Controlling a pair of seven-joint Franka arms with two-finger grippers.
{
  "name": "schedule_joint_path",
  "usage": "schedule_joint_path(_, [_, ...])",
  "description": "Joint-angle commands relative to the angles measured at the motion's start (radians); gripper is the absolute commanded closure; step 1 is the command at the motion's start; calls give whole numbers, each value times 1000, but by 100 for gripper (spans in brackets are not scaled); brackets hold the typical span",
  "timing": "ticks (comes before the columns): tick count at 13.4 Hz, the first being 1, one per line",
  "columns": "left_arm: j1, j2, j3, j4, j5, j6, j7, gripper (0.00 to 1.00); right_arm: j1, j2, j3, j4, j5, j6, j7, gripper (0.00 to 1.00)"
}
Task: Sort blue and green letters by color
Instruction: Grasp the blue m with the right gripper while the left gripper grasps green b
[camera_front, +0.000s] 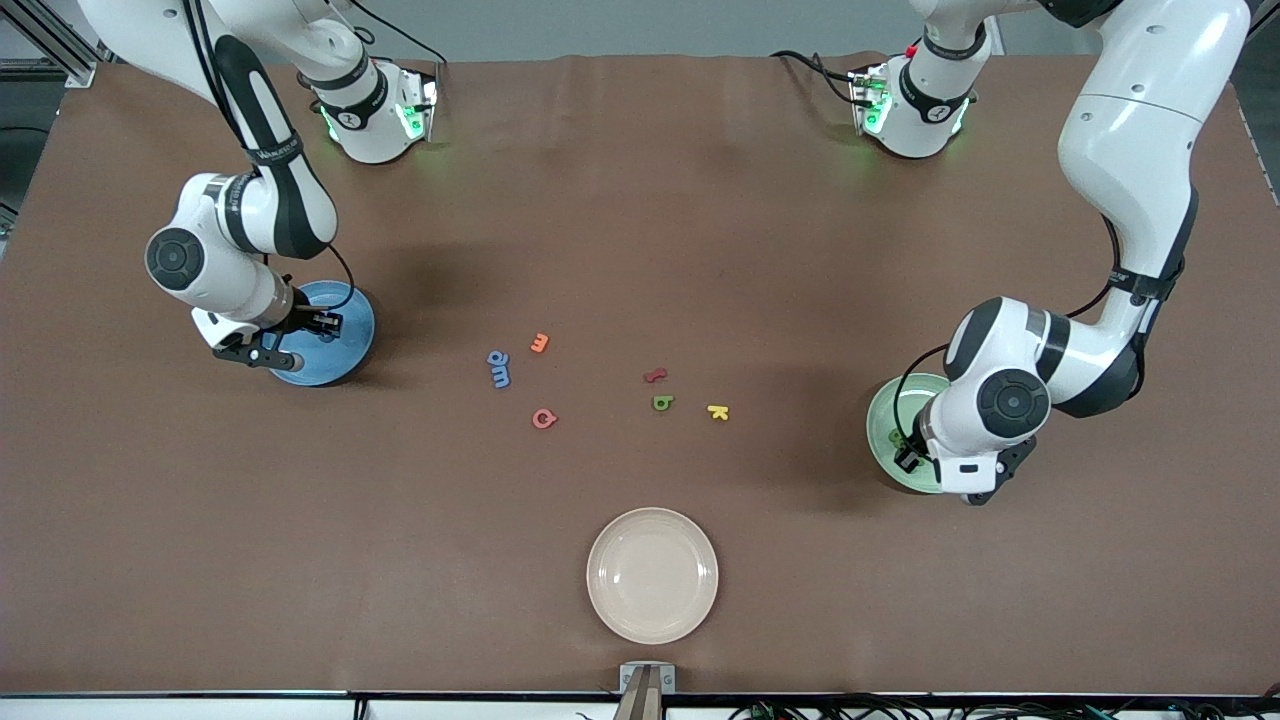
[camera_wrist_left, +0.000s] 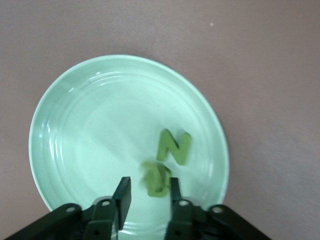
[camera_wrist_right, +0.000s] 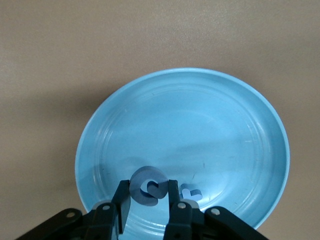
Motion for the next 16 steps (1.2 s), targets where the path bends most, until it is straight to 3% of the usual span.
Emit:
schedule_joint_path(1, [9,-63,-14,-49,-3,6,4,1,-1,-6,4,-7,-14,2,-1,35])
schedule_joint_path(2, [7,-69,-34,-48,-6,-3,-10,1,-1,-6,4,-5,-14,2,-1,16])
schedule_joint_path(3, [6,-69,-74,-45,-9,-15,-31,1,1,-6,4,-5,-14,1,-1,4])
schedule_joint_path(4, [-5,-69,-100,-42,-9,-17,-78,1,8,-7,4,-4,-14,1,0,1])
schedule_joint_path(6, [-89,-54,-135,-11,-2,-17,-202,2,13,-10,7,4,-14,2,-1,1])
schedule_joint_path(8, [-224,3,-126,70,-5,-16,-313,11,75,-12,7,25,-9,10,-1,0])
schedule_joint_path(13, [-395,142,-126,194,47,6,-349,24,200,-3,13,103,-6,1,-9,0])
schedule_joint_path(16, [-477,198,-88,238,44,44,-375,31,255,66,26,198,-5,-2,-10,0])
